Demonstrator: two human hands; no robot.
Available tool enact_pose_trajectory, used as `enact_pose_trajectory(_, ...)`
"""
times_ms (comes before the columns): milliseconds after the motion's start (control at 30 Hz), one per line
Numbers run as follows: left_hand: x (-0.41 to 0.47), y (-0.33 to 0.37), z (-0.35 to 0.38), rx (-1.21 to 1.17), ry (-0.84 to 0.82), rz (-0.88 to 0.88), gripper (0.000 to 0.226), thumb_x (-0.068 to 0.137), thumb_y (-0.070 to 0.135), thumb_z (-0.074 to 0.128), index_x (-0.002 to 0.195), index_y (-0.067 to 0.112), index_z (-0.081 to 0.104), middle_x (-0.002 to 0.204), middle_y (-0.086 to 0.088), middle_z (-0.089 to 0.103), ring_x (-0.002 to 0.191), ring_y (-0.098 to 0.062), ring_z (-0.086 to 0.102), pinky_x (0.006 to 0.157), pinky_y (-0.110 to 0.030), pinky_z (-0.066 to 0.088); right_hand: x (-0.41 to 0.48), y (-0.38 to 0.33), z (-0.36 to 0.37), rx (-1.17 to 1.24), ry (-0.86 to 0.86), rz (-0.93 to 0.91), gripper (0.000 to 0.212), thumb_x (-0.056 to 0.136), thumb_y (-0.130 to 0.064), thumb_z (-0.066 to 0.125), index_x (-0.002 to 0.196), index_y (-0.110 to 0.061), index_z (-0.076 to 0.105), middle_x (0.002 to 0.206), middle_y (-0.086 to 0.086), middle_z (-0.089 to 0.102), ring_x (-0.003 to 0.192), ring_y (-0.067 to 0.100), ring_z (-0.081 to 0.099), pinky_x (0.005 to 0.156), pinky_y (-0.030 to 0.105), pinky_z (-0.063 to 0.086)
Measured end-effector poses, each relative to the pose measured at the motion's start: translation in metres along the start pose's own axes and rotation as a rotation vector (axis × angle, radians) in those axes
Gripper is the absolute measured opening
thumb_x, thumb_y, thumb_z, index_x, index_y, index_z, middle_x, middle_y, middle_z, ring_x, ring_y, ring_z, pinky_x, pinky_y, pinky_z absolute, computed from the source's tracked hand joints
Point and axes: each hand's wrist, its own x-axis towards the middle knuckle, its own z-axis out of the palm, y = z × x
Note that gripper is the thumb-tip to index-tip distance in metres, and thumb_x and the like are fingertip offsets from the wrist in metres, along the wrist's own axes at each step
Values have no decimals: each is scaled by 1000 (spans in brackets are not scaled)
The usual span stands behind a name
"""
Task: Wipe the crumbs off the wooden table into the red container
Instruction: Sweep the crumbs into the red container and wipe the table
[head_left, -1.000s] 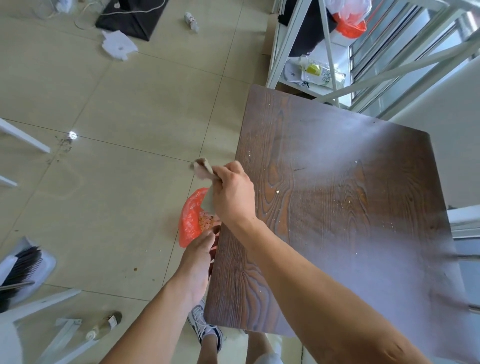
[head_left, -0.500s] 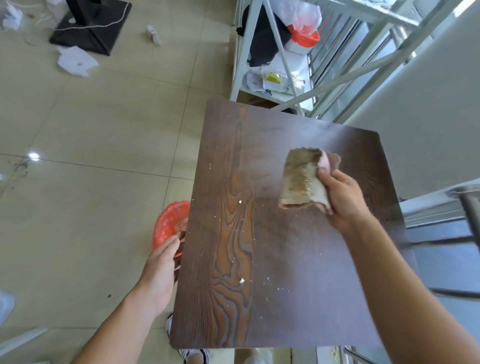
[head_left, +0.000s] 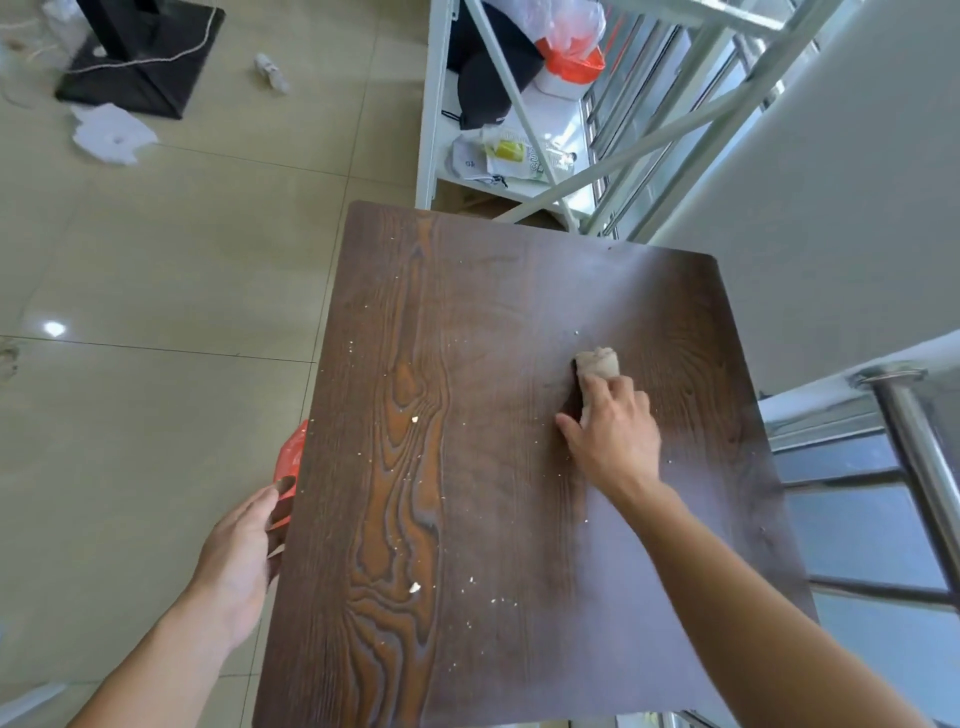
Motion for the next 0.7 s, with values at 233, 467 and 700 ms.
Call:
enact_pose_trajectory(233,13,16,19,4,60,105,37,109,27,45,135,11,66,116,-11,73,87,-20,66,71,-34,48,38,82,-40,388,212,205,34,80,-11,53,107,-18,71,93,9,73,87,36,67,74,39,54)
enact_pose_trajectory(467,19,9,27,-90,148,63,40,105,28,51,137,9,66,129,-18,69,120,-33,64,110,-60,45,43,167,-30,105,-11,380,44,86,-3,52,129,-12,56,115,29,60,96,49,62,78,49,50)
enact_pose_trajectory(700,20,10,24,-53,184,87,51,97,38,56,142,15,63,143,-7,66,135,-26,59,117,-54,40,-16,1,5,315,-19,57,49,75,-1,58,120,-20,67,117,10,61,95,37,64,71,34,45)
